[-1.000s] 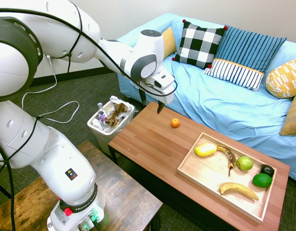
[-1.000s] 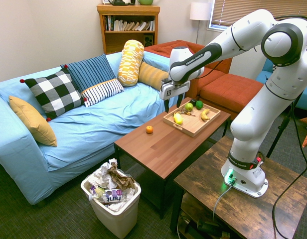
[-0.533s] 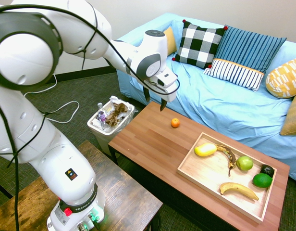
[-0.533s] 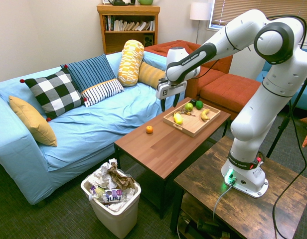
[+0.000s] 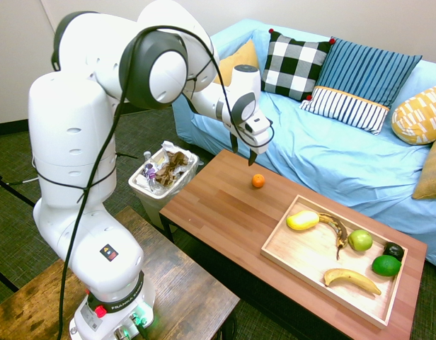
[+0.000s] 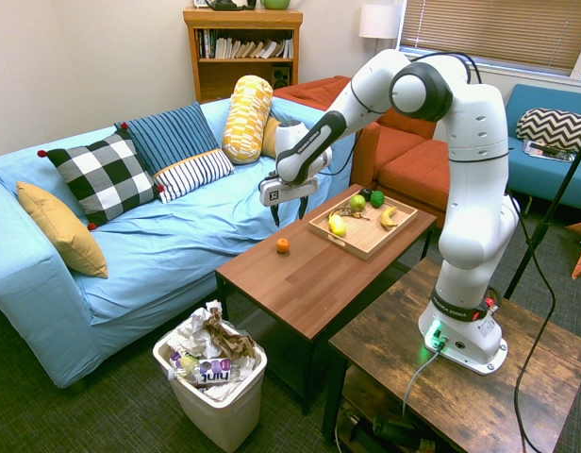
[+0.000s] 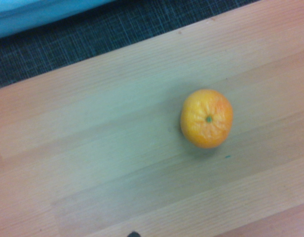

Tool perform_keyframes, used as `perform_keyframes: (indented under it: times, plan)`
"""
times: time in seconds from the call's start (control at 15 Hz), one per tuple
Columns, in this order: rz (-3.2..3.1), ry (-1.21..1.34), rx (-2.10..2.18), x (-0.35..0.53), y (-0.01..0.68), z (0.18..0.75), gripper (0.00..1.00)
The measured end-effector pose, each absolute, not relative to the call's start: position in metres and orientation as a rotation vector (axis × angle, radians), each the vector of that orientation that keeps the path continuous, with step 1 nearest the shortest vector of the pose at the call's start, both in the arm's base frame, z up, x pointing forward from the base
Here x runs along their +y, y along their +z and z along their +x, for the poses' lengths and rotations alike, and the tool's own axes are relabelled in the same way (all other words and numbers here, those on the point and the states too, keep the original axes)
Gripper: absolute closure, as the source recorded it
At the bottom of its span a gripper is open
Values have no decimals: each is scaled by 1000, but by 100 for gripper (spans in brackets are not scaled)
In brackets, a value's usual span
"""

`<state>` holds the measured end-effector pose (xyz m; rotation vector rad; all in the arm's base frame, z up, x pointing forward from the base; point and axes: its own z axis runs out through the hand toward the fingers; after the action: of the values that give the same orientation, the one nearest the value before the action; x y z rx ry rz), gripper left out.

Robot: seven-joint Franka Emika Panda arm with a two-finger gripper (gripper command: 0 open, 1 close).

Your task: Put the tangerine in the tray

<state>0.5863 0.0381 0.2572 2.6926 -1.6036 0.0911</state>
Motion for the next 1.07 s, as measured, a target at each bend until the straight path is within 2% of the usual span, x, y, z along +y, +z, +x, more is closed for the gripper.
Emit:
perform_keyframes:
  times: [0.6,1.07]
  plan:
    - [2587,19,-1680,24,165,648,0]
    - [2531,-31,-1718,11,118,664,0]
